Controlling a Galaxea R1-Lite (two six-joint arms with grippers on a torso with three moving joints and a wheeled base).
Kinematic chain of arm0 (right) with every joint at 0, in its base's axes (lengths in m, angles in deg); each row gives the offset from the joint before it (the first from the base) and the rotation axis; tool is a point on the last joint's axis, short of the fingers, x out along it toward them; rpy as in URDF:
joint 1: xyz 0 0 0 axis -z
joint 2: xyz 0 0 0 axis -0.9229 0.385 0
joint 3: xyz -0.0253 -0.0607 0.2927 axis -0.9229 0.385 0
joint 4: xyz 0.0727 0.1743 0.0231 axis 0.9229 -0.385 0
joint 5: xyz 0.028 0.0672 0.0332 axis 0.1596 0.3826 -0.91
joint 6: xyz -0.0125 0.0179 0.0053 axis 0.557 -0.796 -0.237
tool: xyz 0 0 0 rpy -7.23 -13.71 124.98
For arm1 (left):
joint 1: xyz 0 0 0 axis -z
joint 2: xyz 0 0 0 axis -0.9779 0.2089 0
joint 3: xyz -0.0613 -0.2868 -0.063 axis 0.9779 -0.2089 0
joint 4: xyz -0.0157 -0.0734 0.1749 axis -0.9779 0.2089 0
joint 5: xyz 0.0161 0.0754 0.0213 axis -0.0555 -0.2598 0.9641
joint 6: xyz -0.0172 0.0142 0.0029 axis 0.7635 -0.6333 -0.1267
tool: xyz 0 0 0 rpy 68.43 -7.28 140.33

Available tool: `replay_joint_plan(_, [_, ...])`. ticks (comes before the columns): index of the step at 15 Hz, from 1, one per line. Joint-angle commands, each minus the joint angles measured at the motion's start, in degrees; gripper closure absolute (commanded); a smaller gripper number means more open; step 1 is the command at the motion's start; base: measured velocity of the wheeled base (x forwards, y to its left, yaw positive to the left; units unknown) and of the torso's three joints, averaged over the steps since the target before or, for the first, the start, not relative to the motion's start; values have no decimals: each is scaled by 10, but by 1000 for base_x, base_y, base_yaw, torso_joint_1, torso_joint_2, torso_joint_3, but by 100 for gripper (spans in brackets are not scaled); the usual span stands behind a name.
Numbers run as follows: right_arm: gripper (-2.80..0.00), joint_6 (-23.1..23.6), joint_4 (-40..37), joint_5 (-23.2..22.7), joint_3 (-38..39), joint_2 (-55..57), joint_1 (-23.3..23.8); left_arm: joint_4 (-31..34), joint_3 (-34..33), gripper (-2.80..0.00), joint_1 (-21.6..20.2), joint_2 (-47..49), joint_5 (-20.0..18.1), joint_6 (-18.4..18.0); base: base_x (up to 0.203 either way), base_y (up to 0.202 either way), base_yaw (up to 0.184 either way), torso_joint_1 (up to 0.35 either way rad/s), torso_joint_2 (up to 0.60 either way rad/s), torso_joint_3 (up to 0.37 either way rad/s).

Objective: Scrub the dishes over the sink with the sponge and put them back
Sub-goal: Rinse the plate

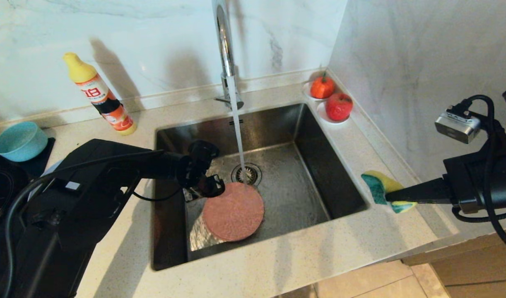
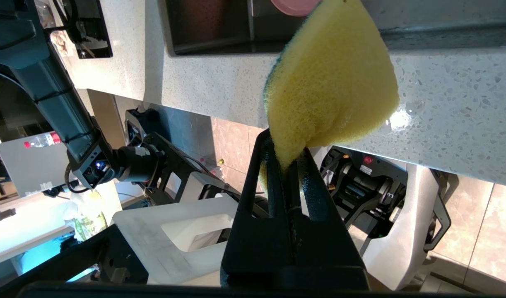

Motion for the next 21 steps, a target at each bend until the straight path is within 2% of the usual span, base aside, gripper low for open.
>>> replay_joint_plan(1, [0, 0, -1, -2, 1, 6, -1, 1, 9, -280, -4, 7, 2, 0, 0, 0, 0, 0, 0, 0])
replay_joint_plan(21, [0, 6, -1, -3, 6, 3, 6, -12, 18, -280, -12, 42, 3, -11, 0, 0, 0, 0, 0, 0])
